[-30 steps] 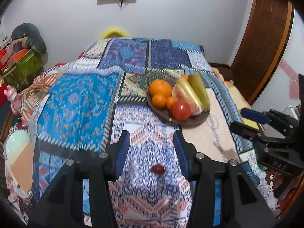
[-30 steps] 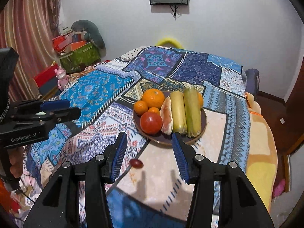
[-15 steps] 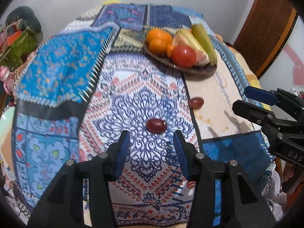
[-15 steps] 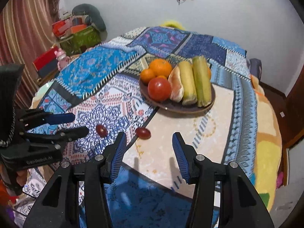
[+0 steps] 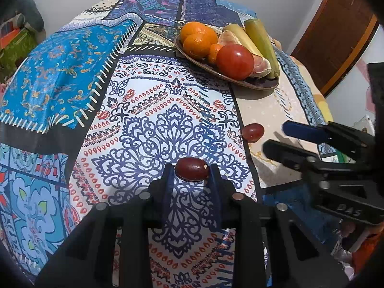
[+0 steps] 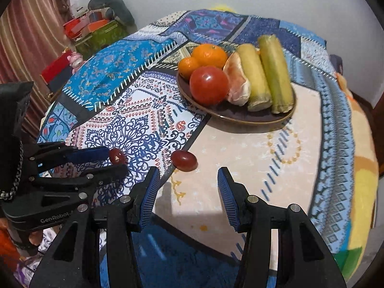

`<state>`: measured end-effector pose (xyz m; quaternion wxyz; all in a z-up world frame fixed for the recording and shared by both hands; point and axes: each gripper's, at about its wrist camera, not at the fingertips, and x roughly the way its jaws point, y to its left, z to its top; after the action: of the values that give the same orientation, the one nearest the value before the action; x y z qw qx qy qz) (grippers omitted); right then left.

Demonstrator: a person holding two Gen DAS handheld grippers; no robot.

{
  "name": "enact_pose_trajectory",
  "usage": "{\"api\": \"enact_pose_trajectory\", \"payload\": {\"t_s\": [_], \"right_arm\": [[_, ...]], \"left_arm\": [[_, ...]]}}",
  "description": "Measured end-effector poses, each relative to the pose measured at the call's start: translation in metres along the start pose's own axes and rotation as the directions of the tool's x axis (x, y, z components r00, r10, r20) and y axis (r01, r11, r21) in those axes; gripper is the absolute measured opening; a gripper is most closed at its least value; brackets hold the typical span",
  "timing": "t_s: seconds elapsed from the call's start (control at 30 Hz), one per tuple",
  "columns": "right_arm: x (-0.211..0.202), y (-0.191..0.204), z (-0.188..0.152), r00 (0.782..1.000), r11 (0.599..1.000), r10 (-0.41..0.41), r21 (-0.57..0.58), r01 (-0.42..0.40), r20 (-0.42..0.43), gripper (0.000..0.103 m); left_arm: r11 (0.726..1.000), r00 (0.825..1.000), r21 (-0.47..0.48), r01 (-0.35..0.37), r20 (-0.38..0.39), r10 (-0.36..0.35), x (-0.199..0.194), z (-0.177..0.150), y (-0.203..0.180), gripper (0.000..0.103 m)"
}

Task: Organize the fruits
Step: 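Grasp a red date with the left tool while the right tool grasps another date, then drop the red date onto the plate with the left tool while the right tool drops its date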

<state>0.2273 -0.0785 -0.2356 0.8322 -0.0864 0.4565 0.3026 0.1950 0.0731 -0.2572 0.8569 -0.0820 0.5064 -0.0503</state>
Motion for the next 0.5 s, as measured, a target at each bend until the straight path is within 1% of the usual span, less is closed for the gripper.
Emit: {"api": "enact_pose_trajectory", "payload": {"t_s": [0.1, 0.33, 0.43, 0.5], "right_arm": [[0.008, 0.002, 0.001, 1.000, 1.000, 0.002, -0.006, -0.002, -0.013, 0.047], [0.023, 0.003, 0.007, 0.999, 1.000, 0.013, -0.018, -0.014, -0.032, 0.046], [0.025, 0.005, 0.009, 0.999, 0.999, 0.012, -0.032, -0.014, -0.033, 0.041], [0.027, 0.008, 0.009, 0.999, 0.999, 0.012, -0.043, -0.013, -0.036, 0.033]], "left_arm": [[1.000, 1.000, 0.008, 0.005, 0.006, -0.005, -0.003, -0.002, 0.000, 0.026], [1.000, 1.000, 0.002, 0.004, 0.021, -0.004, -0.008, -0.002, 0.005, 0.026], [1.000, 1.000, -0.001, -0.002, 0.031, 0.002, -0.011, -0.002, 0.009, 0.026], [1.000, 0.999, -0.004, -0.004, 0.035, 0.004, -0.013, 0.000, 0.010, 0.026]]}}
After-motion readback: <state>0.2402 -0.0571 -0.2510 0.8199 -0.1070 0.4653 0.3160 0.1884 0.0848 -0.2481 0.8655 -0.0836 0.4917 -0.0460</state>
